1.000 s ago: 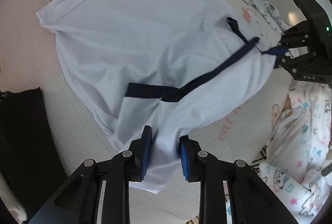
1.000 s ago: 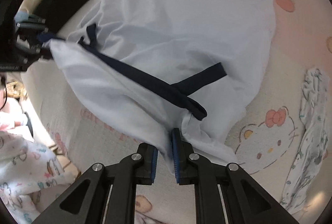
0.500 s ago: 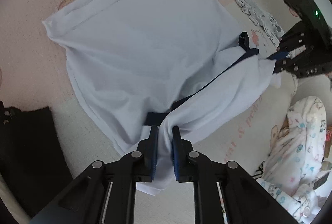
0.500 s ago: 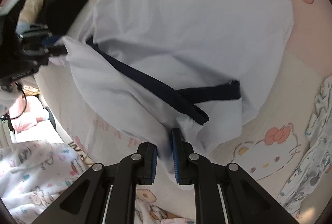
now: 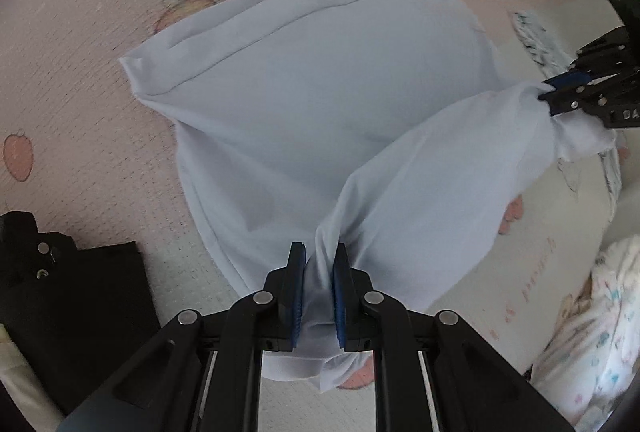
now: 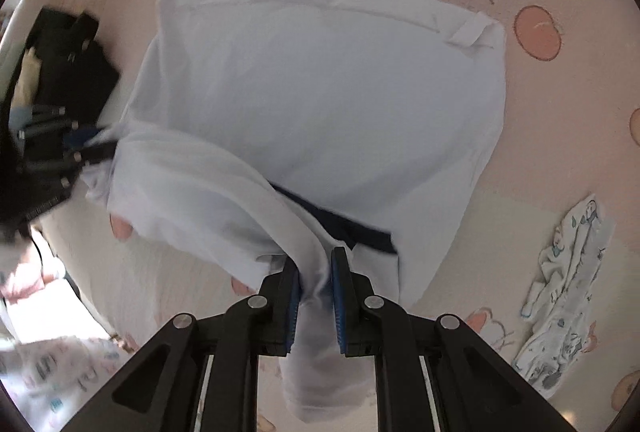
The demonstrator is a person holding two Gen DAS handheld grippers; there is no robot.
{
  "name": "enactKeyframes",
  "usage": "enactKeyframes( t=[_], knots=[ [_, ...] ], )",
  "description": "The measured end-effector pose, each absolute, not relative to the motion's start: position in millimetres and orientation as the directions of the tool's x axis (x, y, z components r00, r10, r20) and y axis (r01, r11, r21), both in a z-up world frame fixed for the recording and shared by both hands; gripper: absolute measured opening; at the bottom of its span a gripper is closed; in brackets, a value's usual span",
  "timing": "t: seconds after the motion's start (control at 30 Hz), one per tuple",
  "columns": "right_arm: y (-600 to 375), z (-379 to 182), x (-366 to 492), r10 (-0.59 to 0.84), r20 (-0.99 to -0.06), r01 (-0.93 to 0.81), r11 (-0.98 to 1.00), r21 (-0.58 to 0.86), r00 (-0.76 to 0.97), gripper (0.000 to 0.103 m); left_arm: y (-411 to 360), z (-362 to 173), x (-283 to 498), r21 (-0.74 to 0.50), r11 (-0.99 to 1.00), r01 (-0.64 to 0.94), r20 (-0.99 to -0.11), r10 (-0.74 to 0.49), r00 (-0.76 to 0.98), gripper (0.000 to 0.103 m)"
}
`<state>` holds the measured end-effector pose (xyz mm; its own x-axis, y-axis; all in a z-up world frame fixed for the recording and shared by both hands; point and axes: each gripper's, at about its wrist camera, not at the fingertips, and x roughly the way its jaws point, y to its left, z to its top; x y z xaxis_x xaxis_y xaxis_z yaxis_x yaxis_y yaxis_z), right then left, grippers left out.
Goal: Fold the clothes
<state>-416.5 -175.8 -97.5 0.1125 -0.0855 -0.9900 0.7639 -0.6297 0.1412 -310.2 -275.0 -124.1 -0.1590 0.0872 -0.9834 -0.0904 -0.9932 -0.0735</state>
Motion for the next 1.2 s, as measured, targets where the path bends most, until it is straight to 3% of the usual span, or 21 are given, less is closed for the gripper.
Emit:
enactKeyframes(
  t=[0.27,0.33,0.37,0.4,0.57,0.63,0.7,0.93,1.2],
  knots=[
    [-164,-93,-417,-0.115,-0.991,0.737,-0.664,0.127,0.067,0.012,-313,-97,-293,-0.229,-0.97,0.081,-0.941,0.199,-0.274,0.016],
    [-165,-91,-416,-0.121,-0.993,0.738,-0.668,0.092,0.015,0.012,-324,-89,-288,-0.275,-0.954,0.123,-0.924,0.226,-0.31,0.031],
    [-166,-90,-416,-0.12,-0.992,0.745,-0.664,0.064,-0.022,0.013,-329,-85,-285,-0.298,-0.944,0.143,-0.914,0.239,-0.328,0.053],
    [-168,-88,-415,-0.12,-0.991,0.75,-0.66,0.036,-0.058,0.017,-334,-81,-283,-0.321,-0.933,0.163,-0.904,0.251,-0.346,0.068],
    [-186,-72,-418,-0.105,-0.977,0.766,-0.639,-0.078,-0.187,0.035,-355,-73,-269,-0.373,-0.908,0.191,-0.888,0.29,-0.358,0.069],
    [-196,-74,-425,-0.121,-0.968,0.755,-0.649,-0.09,-0.22,0.053,-358,-77,-265,-0.352,-0.912,0.209,-0.898,0.267,-0.348,0.069],
    [-180,-55,-416,-0.132,-0.96,0.744,-0.661,-0.102,-0.249,0.062,-355,-82,-263,-0.353,-0.906,0.232,-0.9,0.261,-0.35,0.069],
    [-141,-22,-405,-0.126,-0.929,0.686,-0.71,-0.159,-0.347,0.071,-344,-97,-255,-0.324,-0.905,0.274,-0.913,0.224,-0.341,0.069],
    [-86,-47,-404,-0.227,-0.921,0.557,-0.83,0.013,-0.317,0.075,-342,-125,-241,-0.36,-0.876,0.322,-0.909,0.25,-0.335,0.069]
  ],
)
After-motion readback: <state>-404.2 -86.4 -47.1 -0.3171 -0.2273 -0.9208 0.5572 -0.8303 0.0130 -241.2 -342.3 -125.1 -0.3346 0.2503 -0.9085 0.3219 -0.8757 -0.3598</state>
